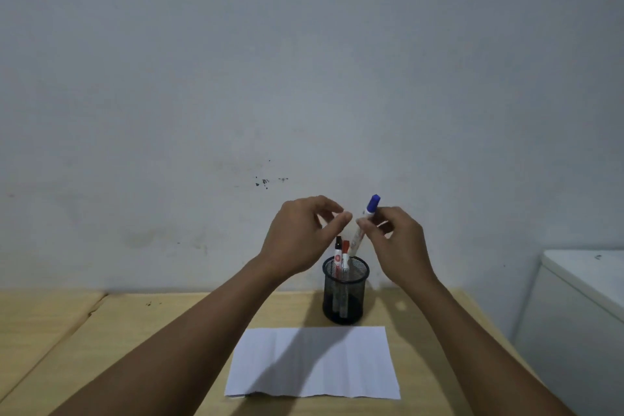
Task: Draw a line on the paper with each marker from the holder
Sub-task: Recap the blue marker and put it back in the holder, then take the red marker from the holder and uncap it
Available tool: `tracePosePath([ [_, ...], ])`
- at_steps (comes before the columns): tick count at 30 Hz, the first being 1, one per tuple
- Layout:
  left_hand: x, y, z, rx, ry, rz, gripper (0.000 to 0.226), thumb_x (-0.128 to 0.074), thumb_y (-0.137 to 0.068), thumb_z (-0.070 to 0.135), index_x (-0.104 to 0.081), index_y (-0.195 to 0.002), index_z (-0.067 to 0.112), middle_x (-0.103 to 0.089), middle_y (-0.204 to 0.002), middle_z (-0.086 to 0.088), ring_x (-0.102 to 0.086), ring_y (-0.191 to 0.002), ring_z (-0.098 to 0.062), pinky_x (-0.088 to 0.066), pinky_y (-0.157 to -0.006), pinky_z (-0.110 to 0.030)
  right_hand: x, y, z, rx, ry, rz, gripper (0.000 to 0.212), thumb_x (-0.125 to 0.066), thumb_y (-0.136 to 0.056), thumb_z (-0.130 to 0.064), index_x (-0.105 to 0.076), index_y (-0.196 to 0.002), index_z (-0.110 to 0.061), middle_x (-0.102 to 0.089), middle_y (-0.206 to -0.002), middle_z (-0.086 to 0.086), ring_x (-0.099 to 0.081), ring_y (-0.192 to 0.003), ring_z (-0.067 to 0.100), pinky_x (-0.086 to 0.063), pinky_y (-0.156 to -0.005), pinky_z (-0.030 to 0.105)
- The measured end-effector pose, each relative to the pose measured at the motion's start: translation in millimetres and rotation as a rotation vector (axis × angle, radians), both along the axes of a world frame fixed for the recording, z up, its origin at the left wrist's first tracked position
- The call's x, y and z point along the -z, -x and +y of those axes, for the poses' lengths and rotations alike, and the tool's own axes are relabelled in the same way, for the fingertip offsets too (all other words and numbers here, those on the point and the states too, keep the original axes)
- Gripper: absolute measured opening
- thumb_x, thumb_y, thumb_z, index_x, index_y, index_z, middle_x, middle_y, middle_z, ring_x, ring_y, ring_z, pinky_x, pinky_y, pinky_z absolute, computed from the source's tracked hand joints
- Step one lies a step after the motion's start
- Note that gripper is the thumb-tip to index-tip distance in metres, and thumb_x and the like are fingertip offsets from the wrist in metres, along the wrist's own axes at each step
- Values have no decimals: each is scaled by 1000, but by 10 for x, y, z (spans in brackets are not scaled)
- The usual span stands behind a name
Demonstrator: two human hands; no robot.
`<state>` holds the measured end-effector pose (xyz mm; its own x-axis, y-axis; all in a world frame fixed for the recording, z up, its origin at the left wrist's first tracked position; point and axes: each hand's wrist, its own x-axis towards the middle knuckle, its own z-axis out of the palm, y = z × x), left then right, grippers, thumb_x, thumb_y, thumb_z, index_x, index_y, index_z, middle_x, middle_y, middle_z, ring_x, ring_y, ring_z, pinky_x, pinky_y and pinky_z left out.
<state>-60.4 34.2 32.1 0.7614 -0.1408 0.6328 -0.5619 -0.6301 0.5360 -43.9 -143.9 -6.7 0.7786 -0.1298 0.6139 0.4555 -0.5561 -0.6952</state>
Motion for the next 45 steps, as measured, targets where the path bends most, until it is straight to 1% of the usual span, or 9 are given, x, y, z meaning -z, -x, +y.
tracePosePath([
  [3,153,-281,-68,-82,-250,105,32,-60,-90,47,-69,-114,27,-74,-85,9,-66,-76,-6,-55,-74,-30,168,-171,-63,37,2,113,16,-67,-94,-26,-68,-108,-18,-70,-88,-1,-63,-76,17,-47,-66,17],
  [8,395,-659,-285,-96,-529,188,35,-52,-95,38,-59,-128,29,-74,-108,-1,-68,-95,-20,-53,-73,-33,421,-352,-34,68,184,236,62,-64,-95,-33,-25,-142,-44,-67,-85,-9,-66,-76,14,-55,-64,36],
  [12,522,-831,-402,-104,-615,216,28,-56,-92,24,-64,-119,29,-73,-102,0,-67,-79,-19,-54,-63,-30,551,-488,-53,74,274,301,51,-60,-97,-36,-33,-140,-39,-69,-88,-5,-65,-71,13,-45,-52,25],
  [18,589,-912,-451,-119,-618,217,19,-57,-91,19,-69,-105,19,-70,-93,-3,-61,-71,-18,-46,-59,-28,669,-531,-89,77,329,298,50,-62,-94,-32,-38,-137,-37,-68,-100,-4,-65,-88,22,-50,-68,33],
  [22,650,-921,-449,-100,-513,206,21,-56,-91,19,-69,-108,18,-72,-97,-4,-66,-80,-22,-52,-63,-32,674,-519,-90,96,421,278,36,-57,-95,-31,-54,-132,-29,-67,-116,-3,-61,-108,22,-51,-91,43],
  [27,669,-837,-436,-100,-361,140,17,-57,-92,27,-69,-103,21,-61,-101,-2,-61,-83,-19,-49,-65,-31,637,-484,-86,79,424,296,41,-38,-103,-25,-51,-143,-25,-60,-128,4,-59,-115,25,-49,-95,45],
  [34,518,-653,-345,-82,-159,234,8,-65,-89,19,-67,-97,19,-72,-97,3,-66,-88,-15,-56,-75,-32,454,-301,-34,44,217,223,43,-46,-99,-24,-50,-142,-29,-57,-124,-2,-56,-114,19,-49,-97,46],
  [40,-18,-425,-10,-70,421,231,13,-65,-90,13,-74,-99,13,-71,-83,8,-64,-80,-6,-49,-73,-19,175,-81,161,-193,195,292,35,-61,-97,-25,-61,-132,-25,-66,-120,-7,-63,-106,8,-48,-86,18],
  [45,-276,-101,431,-90,739,361,11,-64,-92,12,-73,-96,11,-71,-88,-5,-53,-64,-16,-41,-50,-20,-146,105,355,-307,-347,297,23,-75,-87,-10,-73,-110,-9,-76,-96,11,-73,-77,16,-57,-68,23],
])
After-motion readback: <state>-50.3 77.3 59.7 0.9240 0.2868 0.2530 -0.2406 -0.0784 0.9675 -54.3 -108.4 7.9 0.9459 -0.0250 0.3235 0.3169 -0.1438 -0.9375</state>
